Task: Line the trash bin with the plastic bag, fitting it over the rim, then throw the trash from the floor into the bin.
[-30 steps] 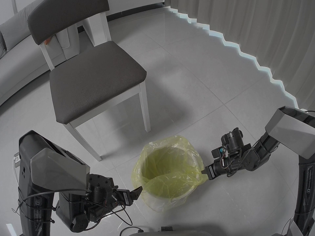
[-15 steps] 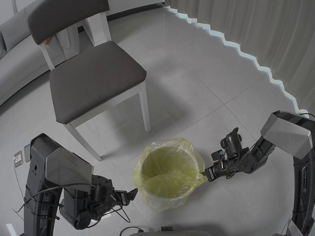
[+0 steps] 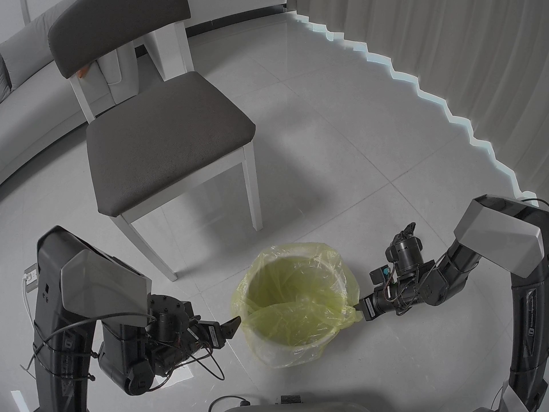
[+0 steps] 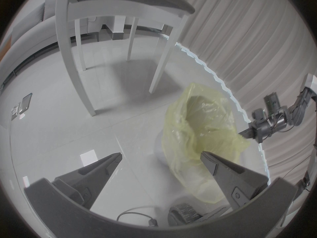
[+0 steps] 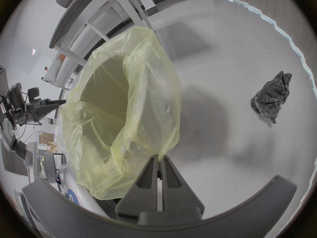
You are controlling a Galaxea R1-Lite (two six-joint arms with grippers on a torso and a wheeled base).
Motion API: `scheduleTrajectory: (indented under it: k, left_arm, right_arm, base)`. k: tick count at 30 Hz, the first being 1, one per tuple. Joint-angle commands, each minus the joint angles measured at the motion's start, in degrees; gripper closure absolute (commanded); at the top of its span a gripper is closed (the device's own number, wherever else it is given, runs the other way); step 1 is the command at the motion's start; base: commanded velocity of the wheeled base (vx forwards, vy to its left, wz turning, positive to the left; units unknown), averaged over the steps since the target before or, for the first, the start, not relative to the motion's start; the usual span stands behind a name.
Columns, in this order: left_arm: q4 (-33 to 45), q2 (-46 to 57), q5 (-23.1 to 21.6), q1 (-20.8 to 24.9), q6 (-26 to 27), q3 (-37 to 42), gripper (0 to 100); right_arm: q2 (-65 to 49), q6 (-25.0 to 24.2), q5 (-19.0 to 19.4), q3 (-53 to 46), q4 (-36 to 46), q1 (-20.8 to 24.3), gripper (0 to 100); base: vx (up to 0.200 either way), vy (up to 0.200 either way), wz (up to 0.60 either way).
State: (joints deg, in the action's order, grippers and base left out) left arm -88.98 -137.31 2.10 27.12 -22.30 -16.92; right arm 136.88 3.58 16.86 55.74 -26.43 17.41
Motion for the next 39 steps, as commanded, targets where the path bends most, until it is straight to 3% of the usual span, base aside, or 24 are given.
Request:
scheduleTrajectory:
  k: [1, 12, 13, 31, 39]
  left_arm:
    - [-0.6, 3.3, -0.5, -0.3, -0.1, -1.0, 0]
    - [4.9, -3.4, -0.5, 0.2, 0.9, -11.4, 0]
    - [5.2, -4.7, -0.5, 0.0, 1.0, -12.8, 100]
    - [6.3, -9.8, -0.6, -1.9, 3.0, -15.3, 100]
    - [12.7, -8.9, -0.5, -2.2, 3.2, -18.8, 100]
  right_arm:
    - [-0.8, 0.2, 0.0, -0.8, -0.1, 0.1, 100]
    - [-0.9, 0.0, -0.1, -1.4, -1.8, 0.9, 100]
    - [-1.0, 0.0, -0.1, -1.7, -1.9, 0.9, 100]
    - [1.5, 0.1, -0.2, -0.2, -2.3, -0.7, 100]
    - [3.5, 0.1, -0.2, 2.9, -0.7, -0.9, 100]
  base:
    - [0.000, 0.000, 0.00]
    - [0.000, 0.000, 0.00]
    - [0.000, 0.000, 0.00]
    - [0.000, 0.000, 0.00]
    - [0.000, 0.000, 0.00]
